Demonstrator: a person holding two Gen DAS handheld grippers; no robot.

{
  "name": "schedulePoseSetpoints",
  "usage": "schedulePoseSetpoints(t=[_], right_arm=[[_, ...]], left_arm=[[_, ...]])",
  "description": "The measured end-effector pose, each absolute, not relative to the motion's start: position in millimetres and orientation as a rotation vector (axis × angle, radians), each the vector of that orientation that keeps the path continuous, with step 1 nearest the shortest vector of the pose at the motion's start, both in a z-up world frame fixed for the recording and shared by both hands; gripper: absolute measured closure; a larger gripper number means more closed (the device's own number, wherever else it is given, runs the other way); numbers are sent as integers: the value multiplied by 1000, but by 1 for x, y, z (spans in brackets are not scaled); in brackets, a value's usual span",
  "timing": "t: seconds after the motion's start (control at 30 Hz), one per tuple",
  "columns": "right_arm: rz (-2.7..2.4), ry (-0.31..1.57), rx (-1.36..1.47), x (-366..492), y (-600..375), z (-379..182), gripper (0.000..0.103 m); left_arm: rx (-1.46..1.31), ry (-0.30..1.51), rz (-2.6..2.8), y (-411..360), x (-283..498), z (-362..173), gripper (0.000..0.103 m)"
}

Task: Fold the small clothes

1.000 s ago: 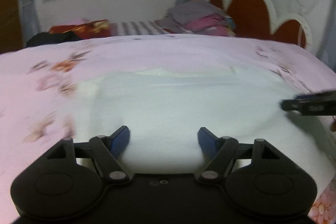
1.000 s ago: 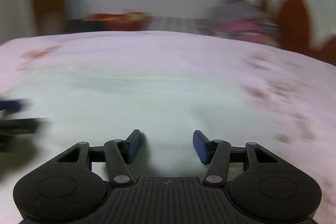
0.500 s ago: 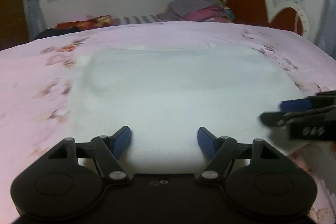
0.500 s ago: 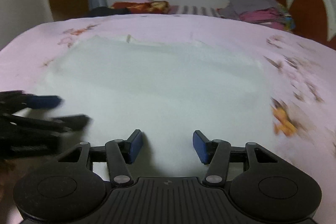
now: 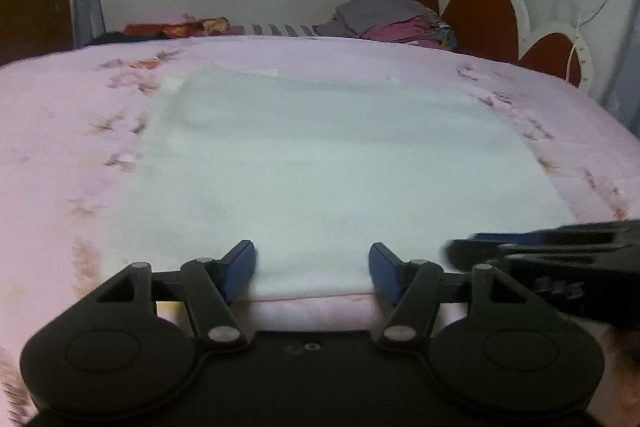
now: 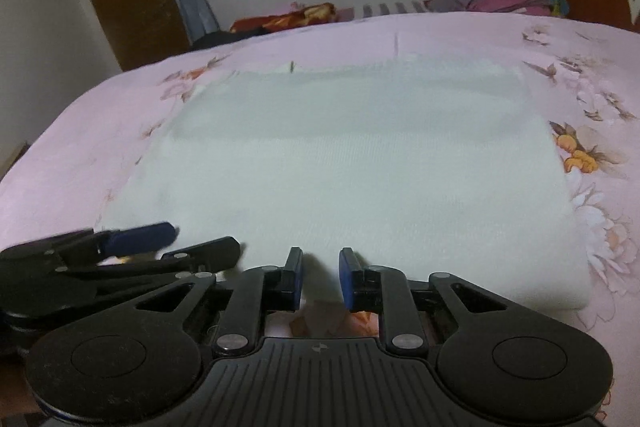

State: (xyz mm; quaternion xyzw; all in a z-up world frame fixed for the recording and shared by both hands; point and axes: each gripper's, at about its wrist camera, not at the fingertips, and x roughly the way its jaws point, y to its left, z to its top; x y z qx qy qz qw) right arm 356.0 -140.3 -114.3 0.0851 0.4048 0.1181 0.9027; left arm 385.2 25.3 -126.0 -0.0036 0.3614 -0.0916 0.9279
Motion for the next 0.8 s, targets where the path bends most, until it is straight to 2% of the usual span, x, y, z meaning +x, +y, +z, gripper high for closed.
schedulePoseSetpoints(t=[0.1,0.37,0.6,0.8], right_arm=[[209,822,143,349,-152,-112,82],[-48,815,201,328,-245,-115,83],[-29,786,205,323,-251,-99,83],[-25,856,211,324,-258,-116,83]], left_arm=[[-10,733,-119,48,382,-126,36],[-27,724,-85,77,376,-125,37],[-28,737,-57,70,377,-124,37],[-8,741,-57,69,380,-126,36]])
